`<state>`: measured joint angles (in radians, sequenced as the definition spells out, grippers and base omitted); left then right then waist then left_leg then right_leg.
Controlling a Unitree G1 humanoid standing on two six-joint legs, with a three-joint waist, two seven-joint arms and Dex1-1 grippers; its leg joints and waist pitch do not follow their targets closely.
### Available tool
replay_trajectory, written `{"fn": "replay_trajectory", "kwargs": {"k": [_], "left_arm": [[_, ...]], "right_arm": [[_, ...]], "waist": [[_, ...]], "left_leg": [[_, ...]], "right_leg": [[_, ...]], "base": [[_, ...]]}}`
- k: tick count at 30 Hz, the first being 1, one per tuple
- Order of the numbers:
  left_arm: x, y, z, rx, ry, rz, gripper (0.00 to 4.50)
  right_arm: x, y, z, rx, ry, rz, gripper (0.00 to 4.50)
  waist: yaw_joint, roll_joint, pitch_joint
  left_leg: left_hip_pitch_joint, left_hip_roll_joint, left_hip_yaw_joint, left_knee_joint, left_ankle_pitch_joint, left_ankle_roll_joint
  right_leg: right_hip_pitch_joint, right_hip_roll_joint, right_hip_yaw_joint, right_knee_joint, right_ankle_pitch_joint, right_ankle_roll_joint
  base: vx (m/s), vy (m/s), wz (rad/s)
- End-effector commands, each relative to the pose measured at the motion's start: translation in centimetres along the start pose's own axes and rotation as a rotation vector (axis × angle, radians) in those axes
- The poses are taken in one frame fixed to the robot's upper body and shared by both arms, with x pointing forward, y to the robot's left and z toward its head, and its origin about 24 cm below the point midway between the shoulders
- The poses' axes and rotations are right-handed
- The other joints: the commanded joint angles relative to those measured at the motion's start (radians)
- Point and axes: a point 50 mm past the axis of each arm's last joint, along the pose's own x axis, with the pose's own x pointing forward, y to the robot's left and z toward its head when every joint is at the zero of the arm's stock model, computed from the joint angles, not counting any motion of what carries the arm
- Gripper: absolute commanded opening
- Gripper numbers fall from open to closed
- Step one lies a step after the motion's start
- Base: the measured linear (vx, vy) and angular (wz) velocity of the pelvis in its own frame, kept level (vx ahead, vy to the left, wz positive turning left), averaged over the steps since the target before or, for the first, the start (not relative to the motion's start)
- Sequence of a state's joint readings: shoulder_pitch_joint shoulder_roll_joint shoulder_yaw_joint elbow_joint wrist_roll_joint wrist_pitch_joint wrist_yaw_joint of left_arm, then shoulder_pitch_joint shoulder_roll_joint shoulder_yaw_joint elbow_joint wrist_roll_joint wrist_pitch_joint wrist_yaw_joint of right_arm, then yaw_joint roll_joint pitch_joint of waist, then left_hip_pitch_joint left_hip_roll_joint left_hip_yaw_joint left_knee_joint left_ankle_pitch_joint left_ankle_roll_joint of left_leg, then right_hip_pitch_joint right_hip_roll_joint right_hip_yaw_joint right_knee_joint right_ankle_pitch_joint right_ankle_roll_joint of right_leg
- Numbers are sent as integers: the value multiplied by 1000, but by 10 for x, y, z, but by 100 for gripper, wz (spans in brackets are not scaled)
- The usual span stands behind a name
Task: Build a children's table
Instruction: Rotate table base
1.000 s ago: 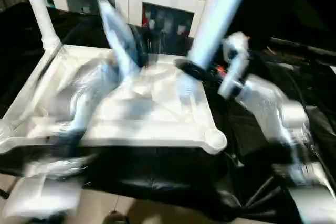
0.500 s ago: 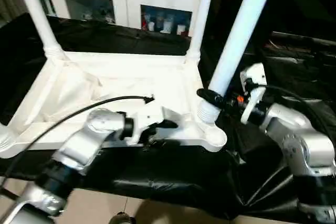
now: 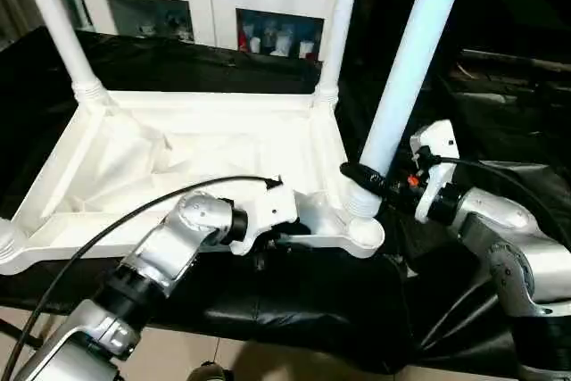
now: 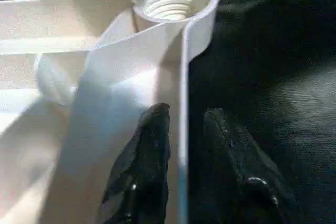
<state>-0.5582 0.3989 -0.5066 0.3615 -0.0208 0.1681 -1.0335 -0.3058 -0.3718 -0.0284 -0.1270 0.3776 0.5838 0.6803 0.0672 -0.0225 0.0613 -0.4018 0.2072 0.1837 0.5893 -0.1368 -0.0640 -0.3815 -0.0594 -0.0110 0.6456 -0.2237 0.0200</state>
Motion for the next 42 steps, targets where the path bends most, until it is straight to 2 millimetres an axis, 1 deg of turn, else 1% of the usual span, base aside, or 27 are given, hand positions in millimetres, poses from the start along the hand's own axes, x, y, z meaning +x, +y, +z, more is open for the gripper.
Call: {"fn": "replay_trajectory", "kwargs": {"k": [1,2,3,4,5,8,10,11,16,17,19,20,21,22,23,24,25,26,27,28,30,31,32,33,35,38,42], "left_arm": [[2,2,-3,23,40,-1,103],[2,2,-3,24,42,-4,103],[2,4,-3,20,42,1,97],[0,6,-3,18,38,9,96],[0,6,-3,18,37,10,77],[-2,8,-1,9,19,-2,53],[-8,7,-6,18,46,-45,48],[-9,7,-8,18,52,-55,30],[-20,3,-21,-5,109,-98,1],[-21,3,-22,-8,114,-96,0],[-28,3,-26,-19,121,-87,0],[-33,5,-27,-26,119,-67,0],[-39,7,-28,-36,113,-41,0],[-52,11,-31,-56,110,8,0],[-57,13,-32,-62,112,29,0],[-64,14,-35,-74,119,49,0],[-65,14,-35,-76,120,52,0],[-75,14,-39,-91,130,73,0],[-78,13,-41,-102,136,79,0],[-82,12,-43,-114,141,85,0],[-88,9,-48,-129,158,90,0],[-90,6,-49,-126,158,87,0],[-90,4,-49,-129,145,86,0],[-88,2,-47,-128,127,81,0],[-87,1,-46,-124,116,76,0],[-74,-2,-35,-86,50,34,0],[-62,1,-23,-50,14,18,0]], "right_arm": [[-4,1,6,-34,-8,-2,185],[-4,2,6,-36,-6,0,185],[-4,1,7,-37,-8,-4,185],[-4,1,7,-35,-12,-9,185],[-4,1,8,-35,-13,-10,185],[-5,1,8,-34,-14,-13,185],[-4,2,8,-33,-14,-10,185],[-3,2,9,-32,-14,-8,185],[1,2,10,-30,-20,5,185],[1,2,11,-29,-22,8,185],[4,2,12,-15,-29,22,185],[6,3,12,-6,-32,33,185],[8,3,13,3,-32,47,185],[11,4,11,14,-17,83,185],[12,5,10,20,-9,101,185],[13,7,8,30,9,130,185],[14,7,8,32,12,134,185],[17,10,5,40,31,165,185],[19,11,4,43,36,174,185],[21,12,3,46,41,182,185],[26,15,1,55,49,210,185],[29,16,0,54,51,215,185],[33,16,-1,56,49,214,185],[36,15,-2,58,45,210,185],[37,15,-2,60,42,207,185],[48,13,-5,79,26,191,185],[58,16,-6,98,38,220,185]], "waist": [[-2,14,-70],[-4,11,-69],[-5,20,-69],[-8,18,-69],[-9,17,-70],[-8,19,-70],[-7,21,-71],[-7,22,-72],[-10,18,-73],[-10,21,-73],[-10,17,-70],[-9,18,-70],[-13,10,-70],[-14,13,-70],[-18,9,-69],[-18,13,-69],[-22,10,-67],[-25,-4,-68],[-25,-7,-69],[-27,-3,-69],[-30,0,-71],[-31,-5,-72],[-31,-10,-71],[-29,-12,-71],[-25,-8,-72],[-21,-17,-73],[-12,-24,-70]], "left_leg": [[41,17,-9,-64,-302,-57],[39,17,-10,-65,-308,-58],[40,17,-11,-66,-310,-59],[41,17,-10,-65,-317,-60],[40,16,-10,-65,-318,-58],[39,15,-9,-63,-309,-51],[39,17,-10,-64,-307,-50],[39,17,-11,-65,-305,-50],[37,16,-9,-65,-293,-46],[38,17,-8,-64,-292,-45],[38,17,-8,-66,-297,-43],[40,18,-8,-66,-302,-45],[37,17,-9,-67,-308,-46],[36,18,-11,-68,-306,-47],[32,16,-11,-69,-298,-46],[34,16,-11,-69,-300,-45],[33,16,-11,-69,-301,-43],[32,16,-9,-69,-295,-40],[28,16,-10,-69,-276,-35],[25,15,-12,-69,-266,-37],[23,14,-13,-69,-251,-40],[24,15,-12,-69,-238,-39],[26,15,-10,-69,-234,-36],[32,16,-7,-67,-241,-34],[36,18,-6,-66,-247,-37],[36,17,-3,-66,-249,-40],[38,19,-1,-66,-253,-40]], "right_leg": [[19,-55,27,-97,-194,-179],[20,-56,27,-97,-206,-177],[19,-57,27,-97,-210,-176],[18,-56,27,-98,-216,-177],[18,-56,27,-99,-221,-179],[18,-56,27,-100,-222,-183],[18,-57,27,-99,-223,-183],[17,-56,26,-98,-214,-184],[19,-56,26,-93,-176,-198],[18,-57,26,-92,-177,-200],[17,-57,26,-94,-195,-199],[16,-58,26,-94,-204,-198],[17,-59,25,-94,-227,-196],[18,-60,24,-91,-228,-196],[20,-58,23,-90,-234,-192],[18,-58,23,-91,-236,-190],[17,-58,24,-93,-240,-187],[18,-58,23,-93,-239,-185],[20,-59,22,-91,-231,-184],[22,-61,21,-85,-225,-186],[23,-58,20,-83,-202,-186],[21,-56,19,-81,-168,-189],[19,-54,20,-81,-146,-192],[13,-55,21,-81,-137,-201],[10,-54,23,-80,-127,-207],[11,-56,23,-78,-117,-211],[10,-57,26,-83,-153,-197]], "base": [[0,0,0],[0,0,0],[0,0,0],[0,0,0],[0,0,0],[0,0,0],[0,0,0],[0,0,0],[0,0,0],[0,0,0],[0,0,0],[0,0,0],[0,0,0],[0,0,0],[0,0,0],[0,0,0],[0,0,0],[0,0,0],[0,0,0],[0,0,0],[0,0,0],[0,0,0],[0,0,0],[0,0,0],[0,0,0],[0,0,0],[0,0,0]]}}
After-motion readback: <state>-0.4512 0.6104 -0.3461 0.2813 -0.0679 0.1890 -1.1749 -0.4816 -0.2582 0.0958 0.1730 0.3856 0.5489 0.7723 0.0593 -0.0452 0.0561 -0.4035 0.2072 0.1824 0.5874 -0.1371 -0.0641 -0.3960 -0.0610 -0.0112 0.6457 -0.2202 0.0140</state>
